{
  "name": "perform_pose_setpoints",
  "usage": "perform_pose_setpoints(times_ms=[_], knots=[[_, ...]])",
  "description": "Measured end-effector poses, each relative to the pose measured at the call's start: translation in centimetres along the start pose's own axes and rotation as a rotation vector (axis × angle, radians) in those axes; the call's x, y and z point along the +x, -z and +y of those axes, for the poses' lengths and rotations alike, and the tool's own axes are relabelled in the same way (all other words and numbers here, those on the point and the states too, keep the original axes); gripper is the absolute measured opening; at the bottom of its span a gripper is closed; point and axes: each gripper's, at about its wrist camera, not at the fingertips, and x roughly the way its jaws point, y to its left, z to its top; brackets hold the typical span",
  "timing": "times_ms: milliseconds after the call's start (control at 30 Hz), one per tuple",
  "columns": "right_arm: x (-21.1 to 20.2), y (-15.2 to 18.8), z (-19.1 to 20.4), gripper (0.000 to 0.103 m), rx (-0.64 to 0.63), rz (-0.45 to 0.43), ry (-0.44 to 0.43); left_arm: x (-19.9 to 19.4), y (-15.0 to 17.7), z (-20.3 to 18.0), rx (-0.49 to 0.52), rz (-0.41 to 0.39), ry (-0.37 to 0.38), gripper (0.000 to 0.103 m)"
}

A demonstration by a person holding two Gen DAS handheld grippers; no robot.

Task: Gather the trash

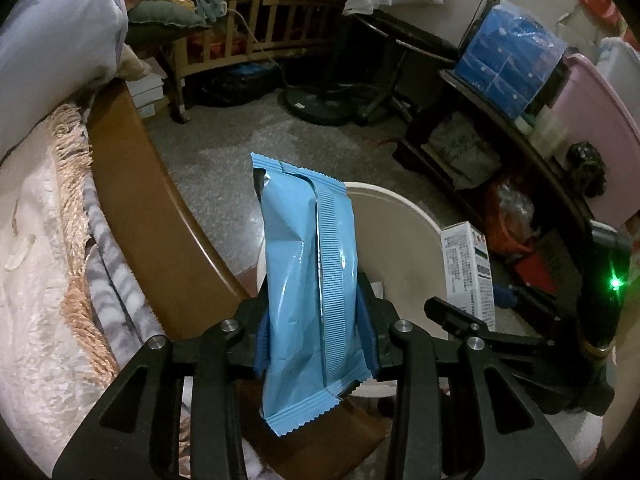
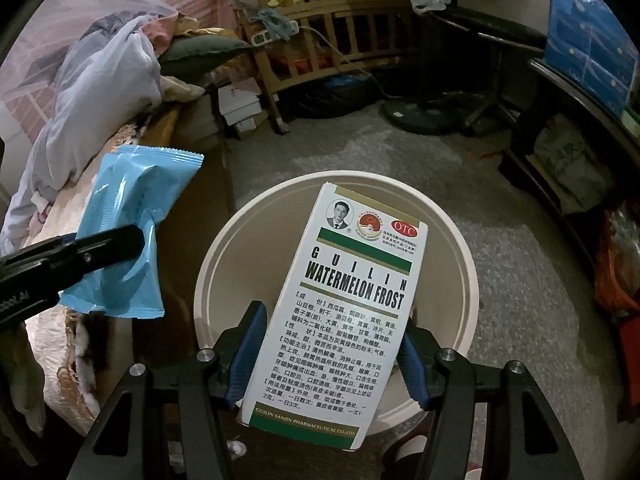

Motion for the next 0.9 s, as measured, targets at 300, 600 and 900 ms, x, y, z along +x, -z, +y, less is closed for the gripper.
perform_pose_setpoints(times_ms=[300,600,900], knots=[[-0.1,0.1,-0.4,0.07,0.032,-0.003,0.005,-0.9,0.1,0.4,-0.019,-0.047,0.031,0.056],[-3.2,0.7,0.5,0.071,0.042,-0.097,0.028,-4.4,1.3,1.1,-0.02,-0.119,-0.046,0.057],[-8.4,1.6,4.4,0.071,-0.025,-0.248,0.095,-9.9,3.5,0.5,0.013,-0.232,-0.121,0.057]])
